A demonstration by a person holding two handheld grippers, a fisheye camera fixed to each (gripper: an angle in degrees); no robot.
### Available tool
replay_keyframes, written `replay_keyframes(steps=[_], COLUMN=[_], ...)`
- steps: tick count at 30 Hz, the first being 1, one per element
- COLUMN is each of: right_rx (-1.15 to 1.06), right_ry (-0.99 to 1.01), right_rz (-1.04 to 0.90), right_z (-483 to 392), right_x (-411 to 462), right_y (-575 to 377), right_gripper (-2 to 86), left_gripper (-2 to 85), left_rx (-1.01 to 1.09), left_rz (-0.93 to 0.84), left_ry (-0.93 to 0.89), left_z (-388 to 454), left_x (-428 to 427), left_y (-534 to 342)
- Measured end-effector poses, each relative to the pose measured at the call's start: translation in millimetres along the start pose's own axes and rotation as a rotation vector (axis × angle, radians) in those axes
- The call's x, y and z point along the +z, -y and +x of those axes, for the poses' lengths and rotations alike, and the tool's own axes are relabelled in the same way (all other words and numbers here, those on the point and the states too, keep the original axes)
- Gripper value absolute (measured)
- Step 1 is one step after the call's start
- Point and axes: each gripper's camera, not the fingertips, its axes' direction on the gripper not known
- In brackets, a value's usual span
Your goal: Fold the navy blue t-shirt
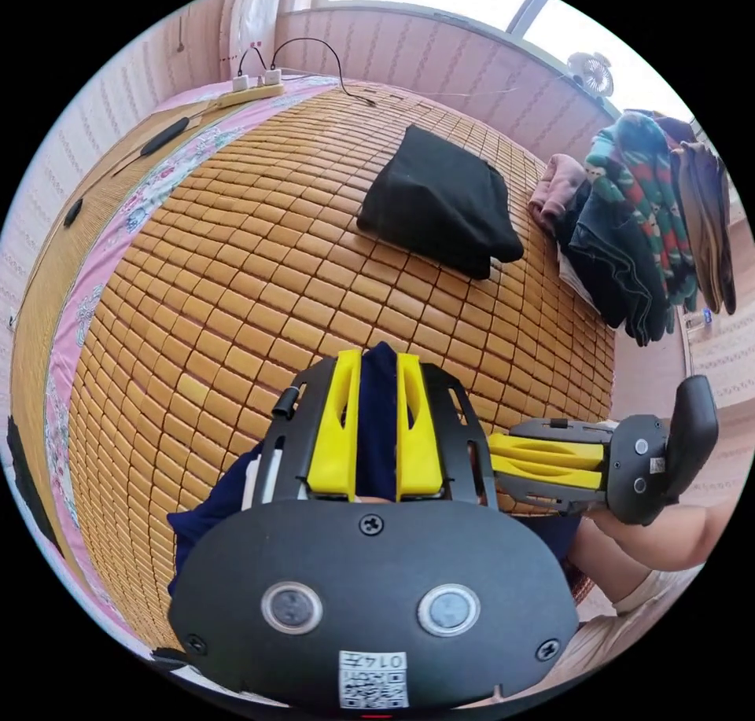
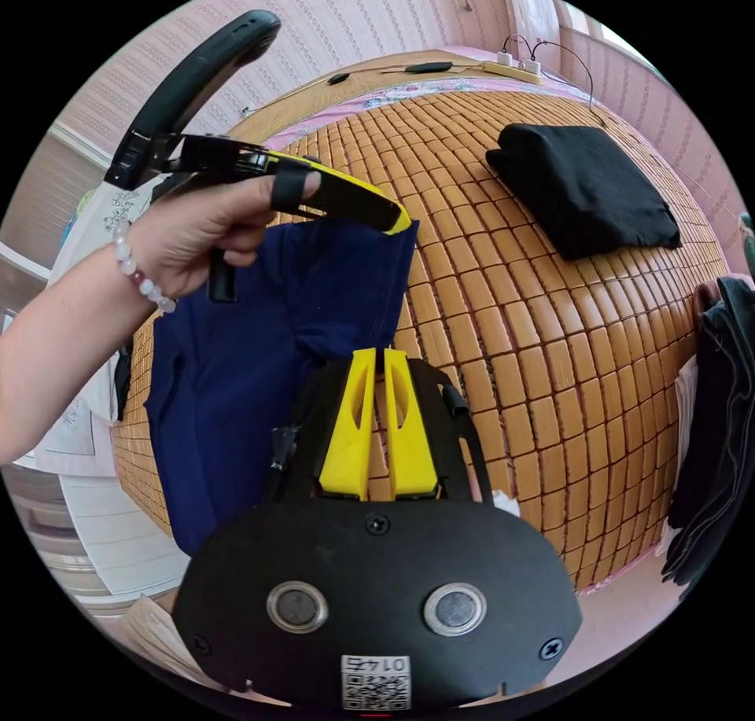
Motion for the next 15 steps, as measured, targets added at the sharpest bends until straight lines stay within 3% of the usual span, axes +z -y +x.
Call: replay_keyframes(steps=[3,7,10,15], right_rx=[-0.010,-0.026,-0.025,-0.110], right_ry=[0.006,0.004,0.004,0.005], right_rz=[-0.001,0.000,0.000,0.101], right_z=[6,10,15,12], right_x=[-3,-7,-9,-34], right_y=[-1,-1,1,9], right_gripper=[0.5,0.5,0.5,0.3], left_gripper=[7.6,6.1,0.7,-0.4], left_rx=[0.032,0.058,0.023,-0.053], left_rz=[-0.071,-0.028,-0.020,0.159], left_ry=[0.048,0.074,0.014,0.020], left_z=[7,8,-5,-40], left_x=[23,26,26,-29], left_y=[1,-5,-10,-56])
